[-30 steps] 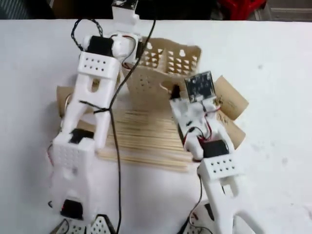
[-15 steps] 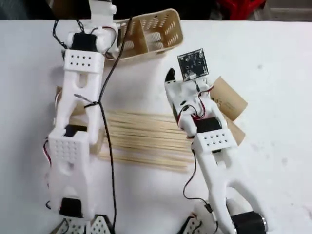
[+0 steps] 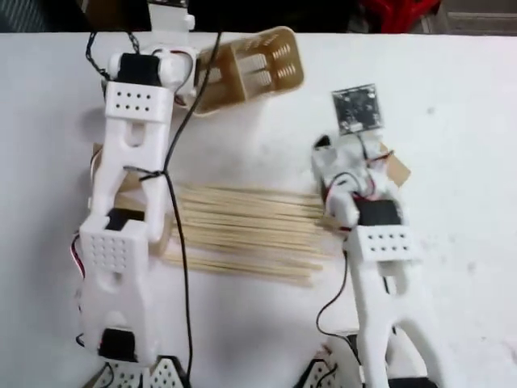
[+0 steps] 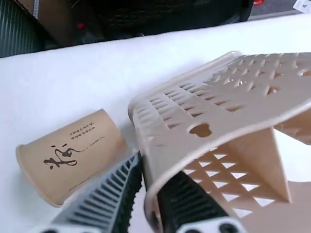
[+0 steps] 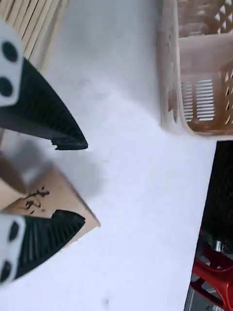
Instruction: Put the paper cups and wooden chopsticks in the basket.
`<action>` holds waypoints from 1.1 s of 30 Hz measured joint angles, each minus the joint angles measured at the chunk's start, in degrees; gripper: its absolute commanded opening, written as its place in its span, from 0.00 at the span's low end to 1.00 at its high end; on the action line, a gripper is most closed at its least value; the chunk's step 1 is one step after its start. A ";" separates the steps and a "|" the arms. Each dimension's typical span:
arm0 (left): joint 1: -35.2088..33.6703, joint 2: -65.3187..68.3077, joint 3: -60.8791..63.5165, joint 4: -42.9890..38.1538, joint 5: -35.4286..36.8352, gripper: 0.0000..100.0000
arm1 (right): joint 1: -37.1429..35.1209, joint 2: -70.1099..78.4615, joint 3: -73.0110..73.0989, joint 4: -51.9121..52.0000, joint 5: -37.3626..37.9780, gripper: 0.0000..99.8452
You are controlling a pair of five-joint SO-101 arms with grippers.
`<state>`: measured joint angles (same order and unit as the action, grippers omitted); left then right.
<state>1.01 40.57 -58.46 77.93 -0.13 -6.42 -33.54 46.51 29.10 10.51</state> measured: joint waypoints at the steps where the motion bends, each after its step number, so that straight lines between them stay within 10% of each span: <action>1: 0.44 0.00 -0.62 0.88 0.00 0.02 | 1.14 -1.05 0.00 1.41 1.41 0.21; 13: 5.98 0.53 -17.85 20.75 0.09 0.02 | 9.23 -5.19 -0.26 12.04 4.92 0.21; 33: 4.40 0.44 -13.89 19.08 -0.53 0.17 | 14.33 -5.19 -4.75 28.84 20.40 0.21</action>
<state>5.41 41.01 -72.35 97.01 -0.66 7.91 -38.73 41.76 57.93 30.90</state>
